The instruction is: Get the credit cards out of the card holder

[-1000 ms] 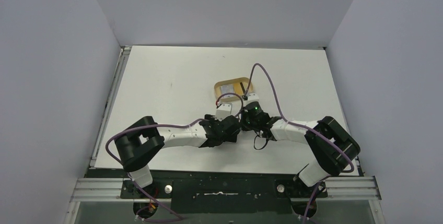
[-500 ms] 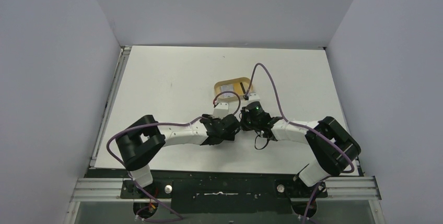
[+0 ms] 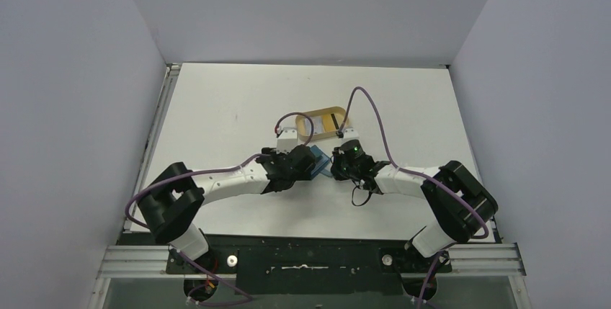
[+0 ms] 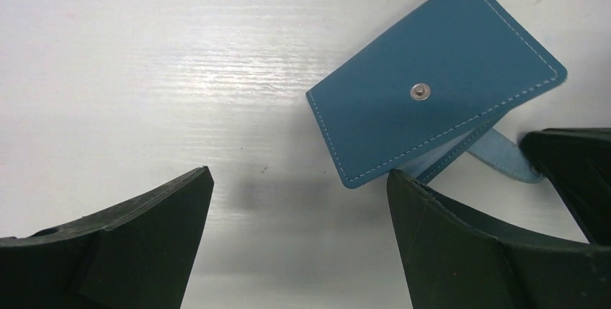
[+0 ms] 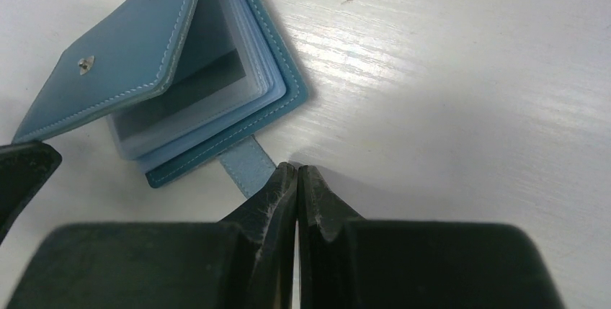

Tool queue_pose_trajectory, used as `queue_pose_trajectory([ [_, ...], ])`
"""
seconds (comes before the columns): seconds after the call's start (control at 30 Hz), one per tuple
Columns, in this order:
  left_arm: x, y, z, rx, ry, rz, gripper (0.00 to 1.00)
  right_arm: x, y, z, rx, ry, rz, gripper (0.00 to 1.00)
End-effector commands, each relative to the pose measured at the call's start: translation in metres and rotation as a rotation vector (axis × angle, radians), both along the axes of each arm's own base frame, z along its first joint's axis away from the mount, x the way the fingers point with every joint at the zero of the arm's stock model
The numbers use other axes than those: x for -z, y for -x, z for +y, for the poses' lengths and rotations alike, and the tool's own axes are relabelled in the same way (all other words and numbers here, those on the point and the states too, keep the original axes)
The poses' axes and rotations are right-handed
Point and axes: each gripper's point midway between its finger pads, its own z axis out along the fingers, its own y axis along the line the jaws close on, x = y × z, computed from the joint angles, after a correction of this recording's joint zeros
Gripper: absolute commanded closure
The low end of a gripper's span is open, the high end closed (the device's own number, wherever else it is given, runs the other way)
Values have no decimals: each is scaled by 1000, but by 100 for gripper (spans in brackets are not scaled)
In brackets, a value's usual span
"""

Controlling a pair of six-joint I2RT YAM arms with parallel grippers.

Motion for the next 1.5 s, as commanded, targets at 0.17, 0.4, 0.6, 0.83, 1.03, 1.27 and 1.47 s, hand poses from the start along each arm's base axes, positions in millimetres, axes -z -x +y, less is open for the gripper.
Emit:
queue_pose_trajectory([
  [0.17,-15,-35,17,-44,-26,-69,11,25,18,-19,-1,82,84,100],
  [0.4,-32,-66,21,-24,20,-116,10,30,21,-16,-22,76,107,100],
  [0.6,-36,-83,-19,184,111,-101,10,33,21,-13,-29,74,117,100],
  [0.83,-42,-85,-46,331,208,-111,10,33,21,-13,-35,77,120,100],
  [1.03,-15,-84,-29,302,160,-44,10,36,27,-13,-56,63,135,100],
  [1.27,16,-84,-25,258,98,33,11,31,34,-19,-64,49,136,100],
  [1.47,26,-69,-27,269,41,75,13,17,28,-15,-90,33,120,100],
])
